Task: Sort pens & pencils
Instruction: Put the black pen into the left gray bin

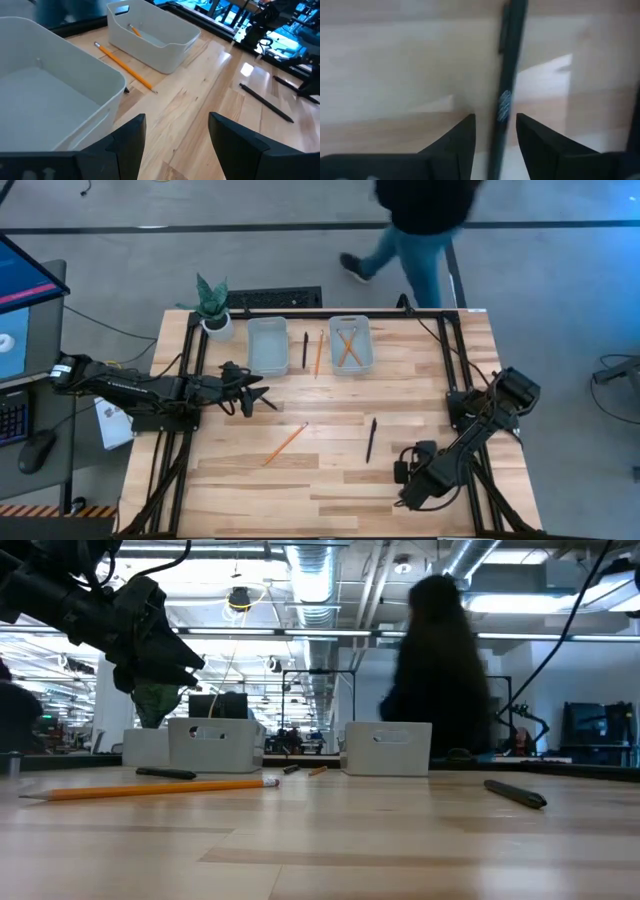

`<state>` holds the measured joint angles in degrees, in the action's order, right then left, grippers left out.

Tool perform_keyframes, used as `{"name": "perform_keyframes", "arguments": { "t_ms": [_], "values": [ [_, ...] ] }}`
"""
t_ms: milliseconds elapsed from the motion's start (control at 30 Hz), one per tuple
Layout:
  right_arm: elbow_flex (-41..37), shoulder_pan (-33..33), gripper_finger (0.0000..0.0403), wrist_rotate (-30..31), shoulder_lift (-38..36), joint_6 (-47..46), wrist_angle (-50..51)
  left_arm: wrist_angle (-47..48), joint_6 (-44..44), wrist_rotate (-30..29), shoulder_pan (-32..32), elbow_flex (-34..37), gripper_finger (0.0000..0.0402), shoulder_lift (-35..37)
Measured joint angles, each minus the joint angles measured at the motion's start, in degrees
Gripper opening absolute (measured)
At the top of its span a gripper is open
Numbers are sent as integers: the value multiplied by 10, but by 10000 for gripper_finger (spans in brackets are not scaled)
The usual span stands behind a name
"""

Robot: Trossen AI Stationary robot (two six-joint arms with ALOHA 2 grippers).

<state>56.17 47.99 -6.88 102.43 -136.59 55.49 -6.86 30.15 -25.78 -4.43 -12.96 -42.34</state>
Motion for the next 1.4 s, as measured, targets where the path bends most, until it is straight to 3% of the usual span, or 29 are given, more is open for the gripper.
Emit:
{"name": "perform_keyframes", "arguments": {
  "t_ms": [100,300,800,1400],
  "values": [
    [-6,0,152,11,-11,4,30,0,1,0,0,0,206,0],
    [-56,0,121,25,-30,4,-43,0,1,-4,0,0,206,0],
    [-61,0,66,57,-40,16,-52,-1,7,-4,0,0,206,0],
    [-61,0,63,57,-40,16,-52,-1,5,-5,0,0,206,0]
  ]
}}
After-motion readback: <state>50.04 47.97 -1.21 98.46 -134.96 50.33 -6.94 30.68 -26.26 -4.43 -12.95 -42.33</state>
